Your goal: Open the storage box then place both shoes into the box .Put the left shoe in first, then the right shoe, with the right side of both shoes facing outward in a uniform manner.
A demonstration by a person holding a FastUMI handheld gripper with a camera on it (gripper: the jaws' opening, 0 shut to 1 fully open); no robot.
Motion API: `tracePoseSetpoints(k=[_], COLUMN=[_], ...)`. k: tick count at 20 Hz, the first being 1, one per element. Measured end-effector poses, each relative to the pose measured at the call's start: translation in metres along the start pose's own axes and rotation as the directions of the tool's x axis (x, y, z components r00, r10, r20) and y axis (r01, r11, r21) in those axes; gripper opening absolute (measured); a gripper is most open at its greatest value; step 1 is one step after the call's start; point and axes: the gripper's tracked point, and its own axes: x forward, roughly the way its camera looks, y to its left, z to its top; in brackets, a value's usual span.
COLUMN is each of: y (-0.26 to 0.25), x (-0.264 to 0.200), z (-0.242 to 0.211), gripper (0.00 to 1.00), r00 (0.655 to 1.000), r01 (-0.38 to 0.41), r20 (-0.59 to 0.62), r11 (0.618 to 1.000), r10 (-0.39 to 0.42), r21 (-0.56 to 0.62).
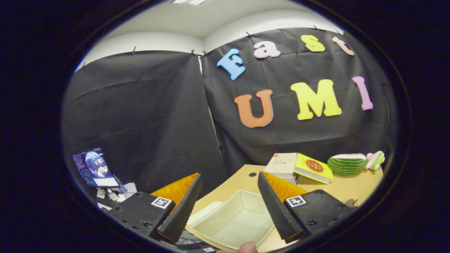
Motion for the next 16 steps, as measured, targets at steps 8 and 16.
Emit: tracePoseSetpoints(k=[8,16], y=[-0.105,-0.196], x=[-0.070,-0.087], z=[0.003,-0.101], gripper=[1.00,1.00], r00=[0.967,0.881], r01=[0.245,0.328], r20=[-0.049,-0.324], r11=[0.965,0.939], r10=[-0.250,-0.345], r21=[-0.095,-0.106])
